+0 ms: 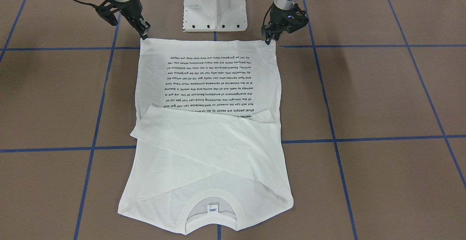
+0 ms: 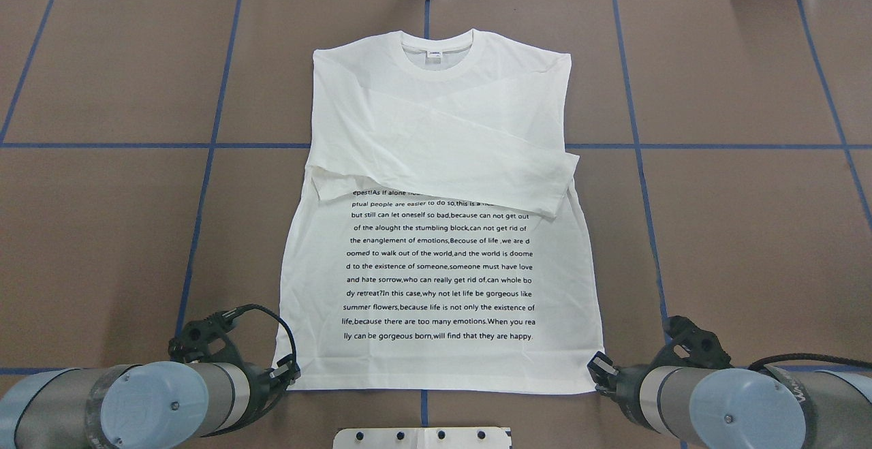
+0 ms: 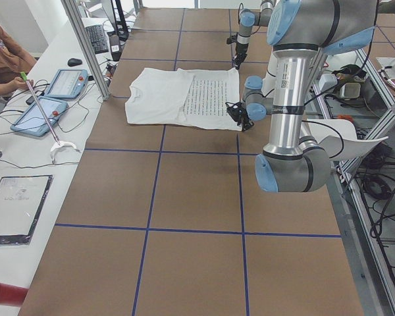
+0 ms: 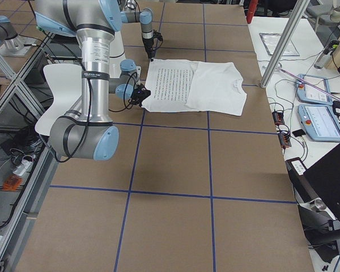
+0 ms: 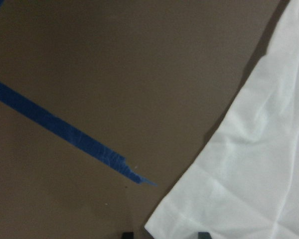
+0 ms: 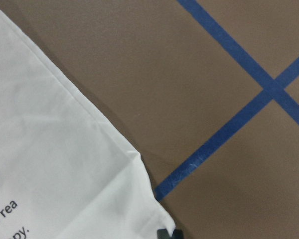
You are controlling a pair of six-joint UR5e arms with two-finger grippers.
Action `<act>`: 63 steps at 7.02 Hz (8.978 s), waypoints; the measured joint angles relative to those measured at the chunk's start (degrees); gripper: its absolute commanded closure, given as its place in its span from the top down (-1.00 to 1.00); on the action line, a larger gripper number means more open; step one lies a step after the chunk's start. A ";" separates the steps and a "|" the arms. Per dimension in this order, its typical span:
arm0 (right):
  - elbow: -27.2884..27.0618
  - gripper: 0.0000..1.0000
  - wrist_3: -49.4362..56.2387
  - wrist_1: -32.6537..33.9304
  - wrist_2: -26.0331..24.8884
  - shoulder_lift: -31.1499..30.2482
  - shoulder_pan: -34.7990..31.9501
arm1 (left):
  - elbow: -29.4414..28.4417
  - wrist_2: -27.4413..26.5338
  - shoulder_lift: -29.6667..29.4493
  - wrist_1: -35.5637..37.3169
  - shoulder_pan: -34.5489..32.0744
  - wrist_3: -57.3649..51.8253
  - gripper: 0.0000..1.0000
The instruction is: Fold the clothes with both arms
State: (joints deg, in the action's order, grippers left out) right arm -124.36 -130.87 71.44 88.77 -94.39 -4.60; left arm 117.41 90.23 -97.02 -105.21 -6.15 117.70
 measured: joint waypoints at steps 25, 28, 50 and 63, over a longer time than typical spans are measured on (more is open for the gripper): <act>2.09 -1.00 19.24 11.86 17.50 15.42 -34.50 | 0.96 6.34 -11.25 -3.57 -26.71 -15.82 -1.00; 23.24 -1.00 29.93 15.79 18.55 31.99 -42.78 | -16.15 8.02 -18.03 -14.32 -32.95 -18.83 -1.00; 22.52 0.81 15.04 0.00 12.91 22.20 -29.80 | -43.86 5.13 -22.57 -38.23 -37.16 -26.07 -0.03; 3.30 -1.00 10.13 4.12 14.37 8.39 -22.65 | -18.81 10.30 -6.38 -37.18 -28.91 -14.33 0.00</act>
State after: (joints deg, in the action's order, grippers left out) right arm -121.07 -120.74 75.55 103.14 -86.01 -27.25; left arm 98.60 100.53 -103.41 -142.39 -35.07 103.36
